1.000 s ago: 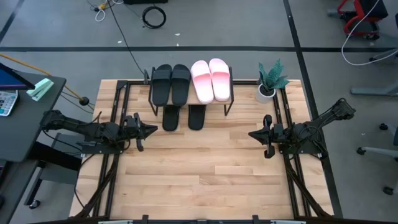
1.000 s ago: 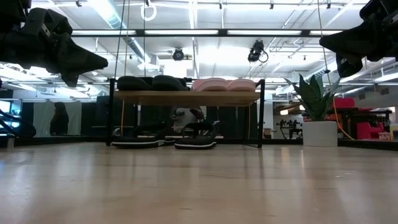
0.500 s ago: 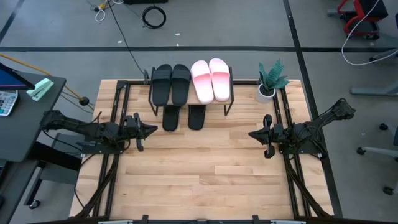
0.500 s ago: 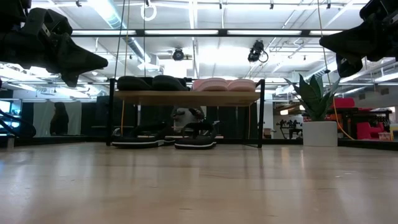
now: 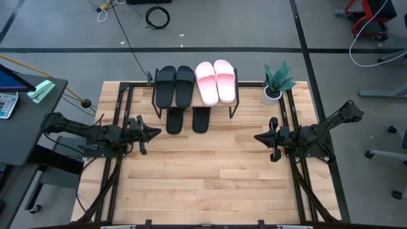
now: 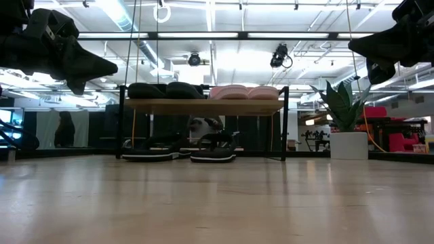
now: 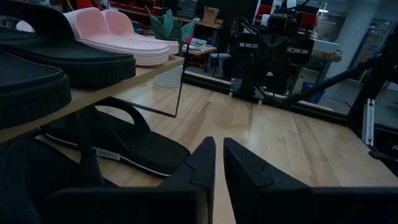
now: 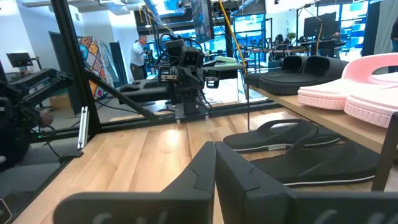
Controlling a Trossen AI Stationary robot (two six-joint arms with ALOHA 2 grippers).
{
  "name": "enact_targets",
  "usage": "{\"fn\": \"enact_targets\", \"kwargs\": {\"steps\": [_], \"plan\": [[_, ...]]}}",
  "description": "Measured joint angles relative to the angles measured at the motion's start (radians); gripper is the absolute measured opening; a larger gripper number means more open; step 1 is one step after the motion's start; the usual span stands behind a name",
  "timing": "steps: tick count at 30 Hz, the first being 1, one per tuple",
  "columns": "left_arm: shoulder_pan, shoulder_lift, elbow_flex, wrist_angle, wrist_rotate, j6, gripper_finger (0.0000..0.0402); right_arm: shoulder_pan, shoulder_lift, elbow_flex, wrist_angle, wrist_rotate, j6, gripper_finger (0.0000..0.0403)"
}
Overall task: Pick and place slides into the shelf
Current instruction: Return to Home Position
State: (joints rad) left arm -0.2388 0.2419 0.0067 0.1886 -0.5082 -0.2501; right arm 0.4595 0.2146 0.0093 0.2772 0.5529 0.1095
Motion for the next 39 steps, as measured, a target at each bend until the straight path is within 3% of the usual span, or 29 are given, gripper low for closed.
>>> {"fn": "enact_targets", "kwargs": {"steps": [39], "plan": [[0.0,0.0,0.0,0.0,0.0,0.0,0.0028,0.0,0.0,0.0,0.0,0.0,0.0,0.0016]]}}
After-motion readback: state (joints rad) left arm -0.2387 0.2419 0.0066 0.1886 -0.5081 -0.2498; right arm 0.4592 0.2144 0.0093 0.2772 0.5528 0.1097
